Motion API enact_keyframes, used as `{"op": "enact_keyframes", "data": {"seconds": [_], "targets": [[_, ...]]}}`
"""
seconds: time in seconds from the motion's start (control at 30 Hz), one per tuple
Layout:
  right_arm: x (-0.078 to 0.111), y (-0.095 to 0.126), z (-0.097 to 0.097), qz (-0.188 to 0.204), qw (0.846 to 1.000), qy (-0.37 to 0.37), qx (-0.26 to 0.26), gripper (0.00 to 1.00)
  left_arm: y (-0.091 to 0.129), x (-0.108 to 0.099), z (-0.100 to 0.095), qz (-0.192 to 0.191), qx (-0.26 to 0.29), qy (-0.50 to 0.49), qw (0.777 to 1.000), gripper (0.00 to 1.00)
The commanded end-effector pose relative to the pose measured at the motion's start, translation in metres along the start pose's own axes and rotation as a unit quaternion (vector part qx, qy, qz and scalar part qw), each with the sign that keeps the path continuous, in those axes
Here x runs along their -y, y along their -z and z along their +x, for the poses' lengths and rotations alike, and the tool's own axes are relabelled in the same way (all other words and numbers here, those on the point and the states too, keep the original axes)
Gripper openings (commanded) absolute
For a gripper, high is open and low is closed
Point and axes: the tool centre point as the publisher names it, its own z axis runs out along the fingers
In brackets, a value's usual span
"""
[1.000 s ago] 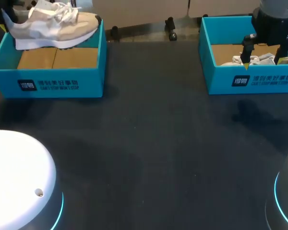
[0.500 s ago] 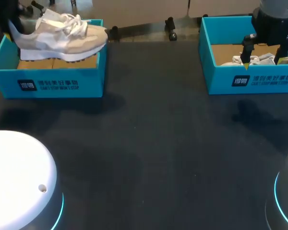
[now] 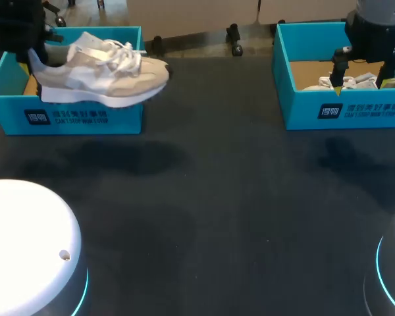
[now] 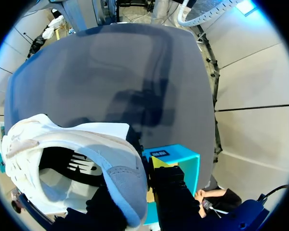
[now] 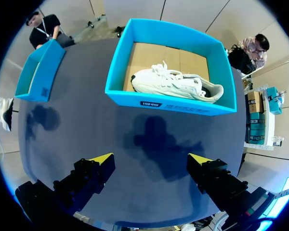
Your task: Take the shoe out of the shoebox, open the shoe tongue, remove and reinsert the insole, then place the shoe into the shoebox
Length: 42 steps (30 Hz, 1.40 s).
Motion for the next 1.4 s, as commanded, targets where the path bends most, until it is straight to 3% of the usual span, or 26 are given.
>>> {"op": "enact_keyframes", "data": {"seconds": [0.03, 0.67, 0.93, 1.4], "targets": [[0.001, -0.001, 0.000, -0.001, 1.000, 0.000, -0.001, 1.00, 0.006, 0.023, -0.011, -0.029, -0.008, 0.003, 1.000, 0.00], [0.001, -0.001, 0.000, -0.001, 1.000, 0.000, -0.001, 1.00, -0.005, 0.097, -0.096, -0.024, -0.037, -0.030, 0.999, 0.00], [0.001, -0.001, 0.000, -0.001, 1.000, 0.000, -0.001, 1.00, -0.008, 0.119, -0.124, -0.013, -0.032, -0.008, 0.999, 0.00], [0.001, -0.001, 0.000, -0.001, 1.000, 0.000, -0.001, 1.00, -0.020, 0.137, -0.183, -0.007, -0.026, 0.007, 1.000, 0.00]]}}
